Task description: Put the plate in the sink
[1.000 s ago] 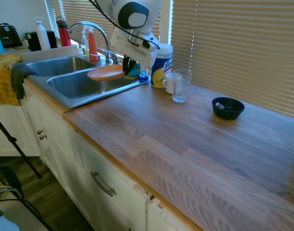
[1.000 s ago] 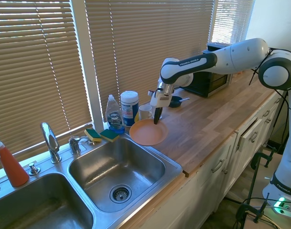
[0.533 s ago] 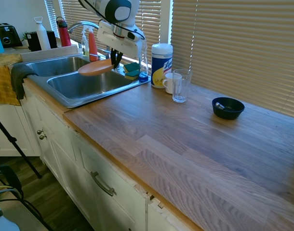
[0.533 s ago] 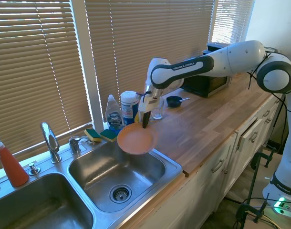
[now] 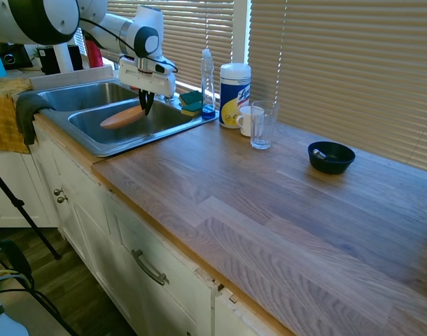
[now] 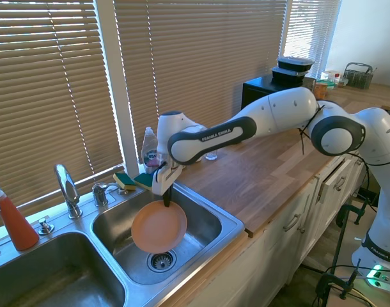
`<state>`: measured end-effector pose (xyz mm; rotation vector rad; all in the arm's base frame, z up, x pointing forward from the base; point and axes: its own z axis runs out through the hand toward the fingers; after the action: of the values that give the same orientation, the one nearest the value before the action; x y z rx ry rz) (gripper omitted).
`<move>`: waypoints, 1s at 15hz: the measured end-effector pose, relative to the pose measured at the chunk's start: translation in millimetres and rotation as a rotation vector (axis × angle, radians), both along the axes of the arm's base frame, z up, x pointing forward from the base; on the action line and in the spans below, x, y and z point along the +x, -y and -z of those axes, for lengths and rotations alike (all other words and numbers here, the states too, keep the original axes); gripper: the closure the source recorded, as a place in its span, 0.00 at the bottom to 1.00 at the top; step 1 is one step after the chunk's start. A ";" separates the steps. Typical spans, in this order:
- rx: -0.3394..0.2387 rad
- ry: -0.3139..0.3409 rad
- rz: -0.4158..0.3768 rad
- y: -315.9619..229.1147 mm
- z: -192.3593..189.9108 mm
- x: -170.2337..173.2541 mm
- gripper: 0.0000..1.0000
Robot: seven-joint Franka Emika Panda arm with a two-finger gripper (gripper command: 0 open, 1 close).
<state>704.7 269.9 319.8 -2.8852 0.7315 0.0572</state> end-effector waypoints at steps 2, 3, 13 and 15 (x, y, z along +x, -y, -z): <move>-0.028 -0.020 0.018 -7.7 31.5 4.3 1.00; -0.045 -0.028 0.034 -10.0 46.3 6.3 1.00; -0.078 -0.060 0.103 -13.0 100.9 24.3 0.00; -0.075 -0.051 0.104 -13.1 97.3 25.8 0.00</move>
<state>730.5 283.0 222.5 -2.9207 0.9108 0.0931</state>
